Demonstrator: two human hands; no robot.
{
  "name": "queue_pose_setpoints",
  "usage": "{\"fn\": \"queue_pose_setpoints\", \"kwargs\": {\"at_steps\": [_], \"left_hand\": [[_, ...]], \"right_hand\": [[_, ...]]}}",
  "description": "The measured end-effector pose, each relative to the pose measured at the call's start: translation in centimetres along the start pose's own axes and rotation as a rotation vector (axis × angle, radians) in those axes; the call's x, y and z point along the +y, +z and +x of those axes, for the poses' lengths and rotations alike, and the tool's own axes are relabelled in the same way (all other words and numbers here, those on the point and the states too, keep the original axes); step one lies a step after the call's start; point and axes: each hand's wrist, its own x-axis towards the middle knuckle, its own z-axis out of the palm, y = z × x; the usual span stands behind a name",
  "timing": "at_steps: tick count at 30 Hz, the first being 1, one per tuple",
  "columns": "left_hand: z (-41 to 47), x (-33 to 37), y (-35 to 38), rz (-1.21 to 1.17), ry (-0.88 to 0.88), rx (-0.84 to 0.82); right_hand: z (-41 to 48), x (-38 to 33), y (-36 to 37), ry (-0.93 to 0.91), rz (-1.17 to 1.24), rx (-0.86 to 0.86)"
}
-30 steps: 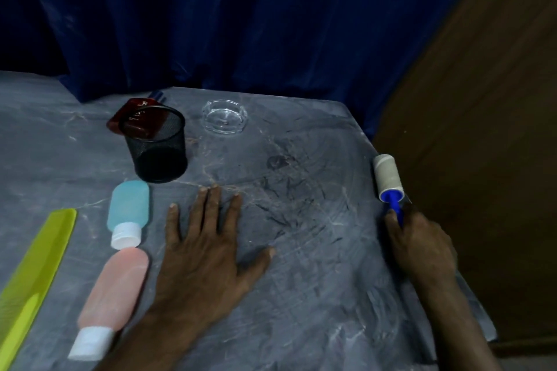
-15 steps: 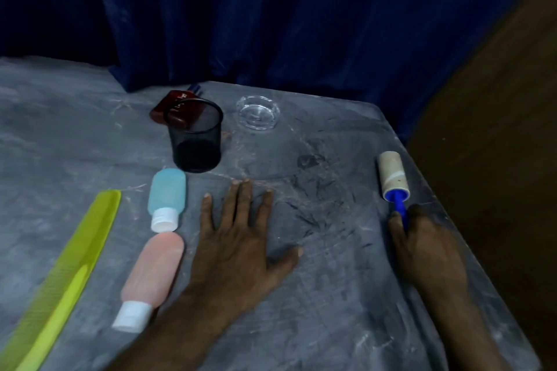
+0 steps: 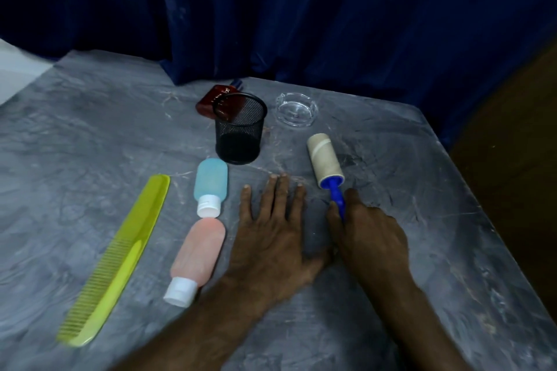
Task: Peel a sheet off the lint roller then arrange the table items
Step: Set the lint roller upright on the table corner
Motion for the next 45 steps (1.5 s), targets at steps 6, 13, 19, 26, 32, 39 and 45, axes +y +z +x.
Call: {"fn": "queue_pose_setpoints", "kwargs": {"at_steps": [6,13,19,26,32,39,45], "left_hand": [[-0.1,0.0,0.0,0.013,0.001,-0.007],[-0.2,-0.2,0.1,-0.007,-0.006,0.015],[-0.2,-0.3,-0.2,0.012,-0.004,-0.006],[-0.2,-0.3,-0.2,0.032,-0.001,-0.035],[-0.1,-0.5,0.5,0.057,0.011,0.012],[0.0,-0.1,-0.1,0.063,0.002,0.031],[-0.1,0.0,-0.3,0.067,-0.012,0.004]], "right_hand": [[0.0,-0.5,0.3,-0.037,0.010,0.016],[0.8,3.1,-0.1,0.115,0.029,0.027],[0.9,8.6,-1.3,0.293,0.030,0.016],[-0.6,14.2,-3.3,0.462,-0.028,0.039],[-1.9,16.5,-4.5,0.631,-0.030,-0.016],[-1.5,15.5,-4.3,0.570,-0.026,-0.028],[-0.5,12.5,-3.5,0.399,0.033,-0.034]]}}
